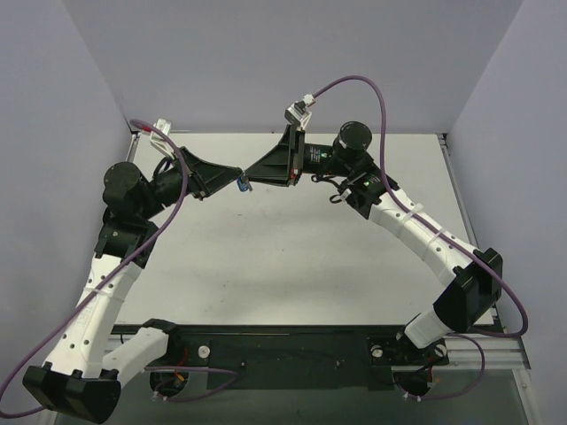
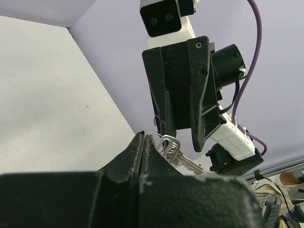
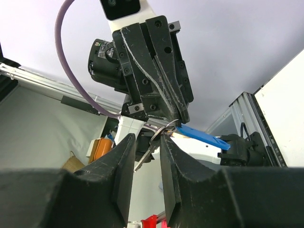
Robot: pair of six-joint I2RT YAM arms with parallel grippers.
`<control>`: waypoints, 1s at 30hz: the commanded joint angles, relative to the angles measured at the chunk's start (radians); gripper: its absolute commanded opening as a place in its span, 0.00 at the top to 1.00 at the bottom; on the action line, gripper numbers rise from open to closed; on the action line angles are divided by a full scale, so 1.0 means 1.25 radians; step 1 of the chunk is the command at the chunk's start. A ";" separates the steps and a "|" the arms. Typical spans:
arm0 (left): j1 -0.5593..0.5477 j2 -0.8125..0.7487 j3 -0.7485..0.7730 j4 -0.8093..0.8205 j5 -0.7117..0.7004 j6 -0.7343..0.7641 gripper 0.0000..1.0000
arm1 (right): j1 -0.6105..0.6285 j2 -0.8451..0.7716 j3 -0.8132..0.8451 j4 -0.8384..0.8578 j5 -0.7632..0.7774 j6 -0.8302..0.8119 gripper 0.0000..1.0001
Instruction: Remove the keys from the keyring
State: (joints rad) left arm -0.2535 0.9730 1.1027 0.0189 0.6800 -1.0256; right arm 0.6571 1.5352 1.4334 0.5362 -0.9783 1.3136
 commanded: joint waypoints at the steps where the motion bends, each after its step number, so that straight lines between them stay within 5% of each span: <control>1: 0.000 0.005 0.036 -0.005 -0.019 0.019 1.00 | -0.003 -0.023 -0.002 0.084 -0.035 0.014 0.76; 22: 0.000 -0.006 0.031 0.012 -0.035 0.007 1.00 | -0.003 -0.018 -0.004 -0.040 -0.036 -0.073 0.78; 30: 0.000 -0.008 0.036 0.017 -0.035 0.003 1.00 | -0.004 -0.018 -0.003 -0.083 -0.031 -0.106 0.97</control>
State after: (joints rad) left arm -0.2535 0.9802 1.1027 0.0071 0.6510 -1.0264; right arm 0.6548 1.5352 1.4265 0.4252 -1.0012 1.2232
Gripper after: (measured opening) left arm 0.015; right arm 0.067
